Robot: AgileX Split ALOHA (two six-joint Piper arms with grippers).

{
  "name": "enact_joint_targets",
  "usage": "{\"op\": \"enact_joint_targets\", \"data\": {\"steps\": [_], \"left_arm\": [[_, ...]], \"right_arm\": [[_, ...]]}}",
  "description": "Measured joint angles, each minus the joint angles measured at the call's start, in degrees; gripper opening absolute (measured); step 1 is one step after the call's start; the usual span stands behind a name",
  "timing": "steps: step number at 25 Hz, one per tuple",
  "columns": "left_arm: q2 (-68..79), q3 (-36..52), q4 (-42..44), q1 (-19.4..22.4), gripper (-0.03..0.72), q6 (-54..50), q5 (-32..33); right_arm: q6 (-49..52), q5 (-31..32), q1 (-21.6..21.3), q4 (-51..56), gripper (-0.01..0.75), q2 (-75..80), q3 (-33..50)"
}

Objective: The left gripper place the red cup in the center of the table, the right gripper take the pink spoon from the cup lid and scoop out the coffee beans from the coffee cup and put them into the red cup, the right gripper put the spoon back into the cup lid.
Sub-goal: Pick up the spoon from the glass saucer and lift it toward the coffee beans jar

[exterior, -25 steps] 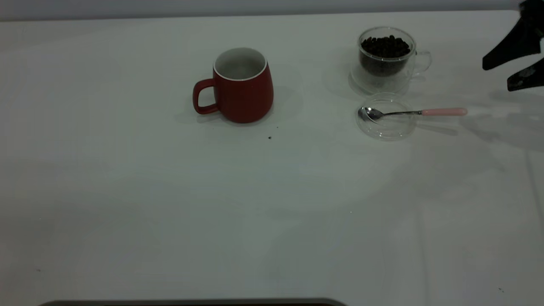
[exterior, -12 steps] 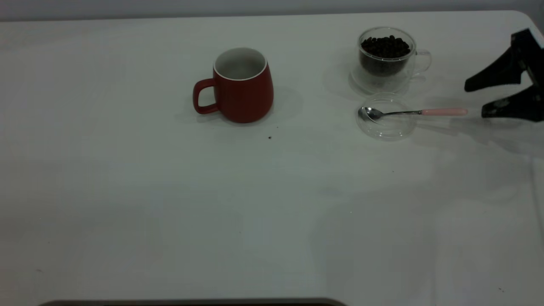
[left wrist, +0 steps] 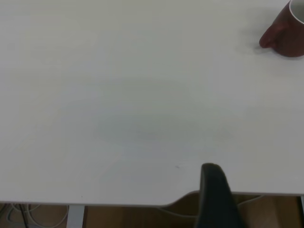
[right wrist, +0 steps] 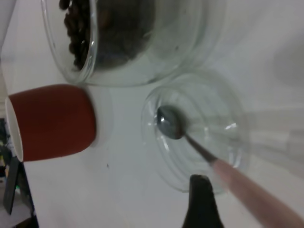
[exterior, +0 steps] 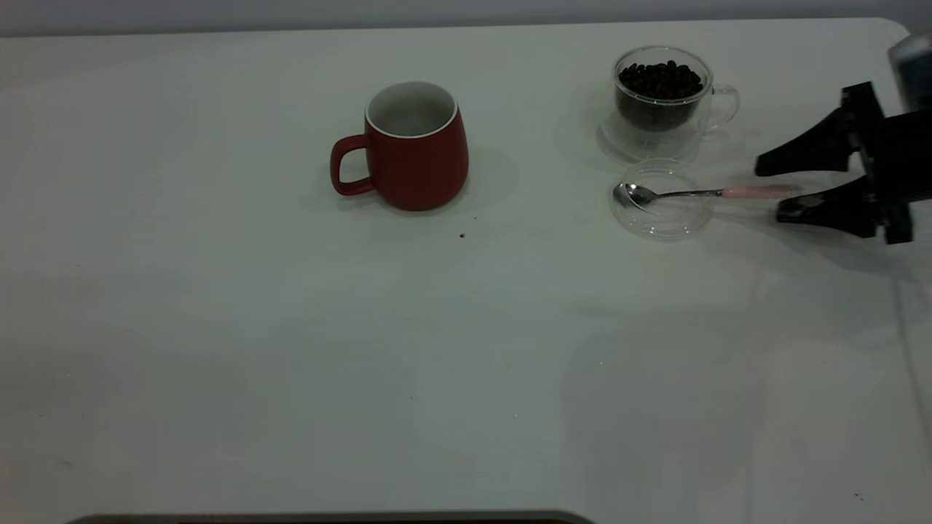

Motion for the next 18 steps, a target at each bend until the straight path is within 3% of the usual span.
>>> {"op": "enact_joint_targets", "data": {"steps": [10,13,18], "left_arm": [[0.0,0.0,0.0,0.0,0.493,0.0,0.0],[0.0,0.0,0.0,0.0,0.493,0.0,0.0],[0.0,0.0,0.0,0.0,0.493,0.0,0.0]], "right_arm": [[-3.3,0.3,2.2,4.7,0.548,1.8,-0.1],[-3.6,0.3,2.2,4.8,0.441,1.8,-0.1],[-3.7,2.6,2.1,4.3,0.097,1.6,-0.1]]}}
